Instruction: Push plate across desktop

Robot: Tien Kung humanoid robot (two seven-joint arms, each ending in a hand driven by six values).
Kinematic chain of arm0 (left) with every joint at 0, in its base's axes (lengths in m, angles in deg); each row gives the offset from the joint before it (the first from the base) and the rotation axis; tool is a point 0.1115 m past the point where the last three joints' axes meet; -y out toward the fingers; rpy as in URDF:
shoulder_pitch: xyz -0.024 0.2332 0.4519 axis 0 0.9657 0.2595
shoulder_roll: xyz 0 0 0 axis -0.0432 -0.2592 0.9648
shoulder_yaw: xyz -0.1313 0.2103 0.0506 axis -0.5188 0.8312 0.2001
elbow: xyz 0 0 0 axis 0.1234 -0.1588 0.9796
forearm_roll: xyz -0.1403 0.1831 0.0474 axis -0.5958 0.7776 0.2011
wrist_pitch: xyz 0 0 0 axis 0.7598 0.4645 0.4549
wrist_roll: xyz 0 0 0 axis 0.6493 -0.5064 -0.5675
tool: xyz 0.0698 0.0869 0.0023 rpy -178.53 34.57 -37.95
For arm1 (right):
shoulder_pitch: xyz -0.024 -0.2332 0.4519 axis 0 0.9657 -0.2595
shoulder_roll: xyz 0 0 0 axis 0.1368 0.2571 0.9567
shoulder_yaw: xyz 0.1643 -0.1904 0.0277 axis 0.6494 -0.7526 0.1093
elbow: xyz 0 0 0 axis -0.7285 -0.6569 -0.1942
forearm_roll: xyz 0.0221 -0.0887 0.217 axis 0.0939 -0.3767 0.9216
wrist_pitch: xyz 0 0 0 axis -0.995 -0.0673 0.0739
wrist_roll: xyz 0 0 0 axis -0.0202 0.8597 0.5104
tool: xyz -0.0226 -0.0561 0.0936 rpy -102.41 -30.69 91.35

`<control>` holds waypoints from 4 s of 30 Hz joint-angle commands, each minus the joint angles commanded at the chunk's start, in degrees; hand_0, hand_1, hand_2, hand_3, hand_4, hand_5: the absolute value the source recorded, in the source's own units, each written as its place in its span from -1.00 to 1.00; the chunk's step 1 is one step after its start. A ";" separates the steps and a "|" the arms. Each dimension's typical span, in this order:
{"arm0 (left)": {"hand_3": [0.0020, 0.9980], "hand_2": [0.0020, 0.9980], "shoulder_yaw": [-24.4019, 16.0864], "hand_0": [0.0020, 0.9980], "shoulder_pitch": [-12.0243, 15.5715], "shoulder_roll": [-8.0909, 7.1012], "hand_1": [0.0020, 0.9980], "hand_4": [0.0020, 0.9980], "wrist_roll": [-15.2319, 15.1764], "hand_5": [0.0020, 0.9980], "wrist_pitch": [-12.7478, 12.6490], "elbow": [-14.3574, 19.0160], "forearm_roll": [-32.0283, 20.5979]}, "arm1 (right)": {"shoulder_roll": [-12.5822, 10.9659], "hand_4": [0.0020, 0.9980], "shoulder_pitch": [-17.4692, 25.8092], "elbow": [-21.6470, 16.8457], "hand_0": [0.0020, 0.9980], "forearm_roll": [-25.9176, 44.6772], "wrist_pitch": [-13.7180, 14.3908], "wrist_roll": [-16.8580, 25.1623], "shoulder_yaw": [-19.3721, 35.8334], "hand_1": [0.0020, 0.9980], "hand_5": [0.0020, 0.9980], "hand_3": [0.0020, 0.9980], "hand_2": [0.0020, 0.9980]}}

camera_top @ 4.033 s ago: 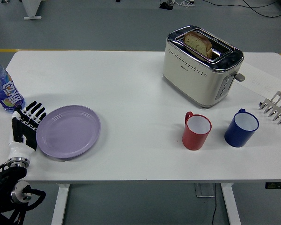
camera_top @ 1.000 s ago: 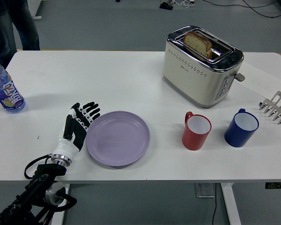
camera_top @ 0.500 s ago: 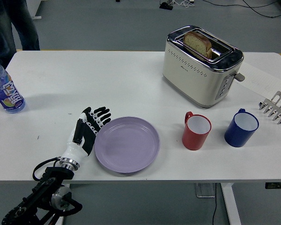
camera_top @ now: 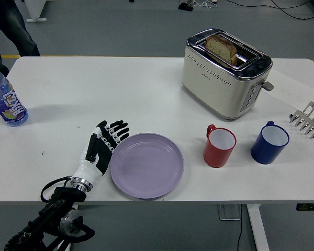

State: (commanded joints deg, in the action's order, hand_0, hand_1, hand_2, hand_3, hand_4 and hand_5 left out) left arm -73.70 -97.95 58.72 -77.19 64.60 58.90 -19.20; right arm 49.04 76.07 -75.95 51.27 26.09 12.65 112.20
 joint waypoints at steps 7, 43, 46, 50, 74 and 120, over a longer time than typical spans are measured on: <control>0.26 0.47 -2.41 0.59 -0.72 0.00 0.55 -0.11 0.04 1.00 -0.12 0.21 0.50 | 0.00 -0.21 -0.20 0.05 0.13 0.23 -0.04 0.12 -0.17 -0.06 0.12 0.23 0.22; 0.37 0.54 -31.90 0.60 5.73 -7.35 0.55 -0.02 13.60 1.00 4.07 5.74 9.96 | 0.00 -0.21 -0.16 0.20 0.13 3.86 -0.26 0.94 -1.90 -0.06 0.13 0.23 0.22; 0.37 0.54 -32.51 0.60 6.07 -7.94 0.55 -0.02 13.85 1.00 4.09 5.48 9.86 | 0.00 -0.21 -0.05 0.17 0.13 4.23 -0.24 0.98 -2.04 -0.06 0.13 0.23 0.22; 0.37 0.55 -32.57 0.60 6.36 -8.11 0.56 0.01 14.18 1.00 4.35 5.32 9.95 | 0.00 -0.21 0.15 0.12 0.13 4.47 -0.13 0.97 -2.03 -0.06 0.13 0.23 0.22; 0.38 0.57 -33.83 0.60 6.87 -10.90 0.58 0.10 18.02 1.00 5.88 7.91 11.00 | -0.08 -0.22 1.00 0.06 0.13 4.64 0.12 1.01 -1.80 -0.05 0.13 0.23 0.22; 0.36 0.56 -35.42 0.61 4.96 -10.61 0.57 0.15 17.64 1.00 5.07 8.62 11.07 | -0.91 -0.23 -1.23 0.11 0.13 3.51 0.36 0.15 -1.25 -0.06 0.14 0.23 0.23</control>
State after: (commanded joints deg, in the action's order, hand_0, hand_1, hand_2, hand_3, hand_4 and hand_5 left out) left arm -109.12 -92.99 48.11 -59.55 69.66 67.53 -8.13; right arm 48.13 74.84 -75.84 54.79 26.46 12.81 110.95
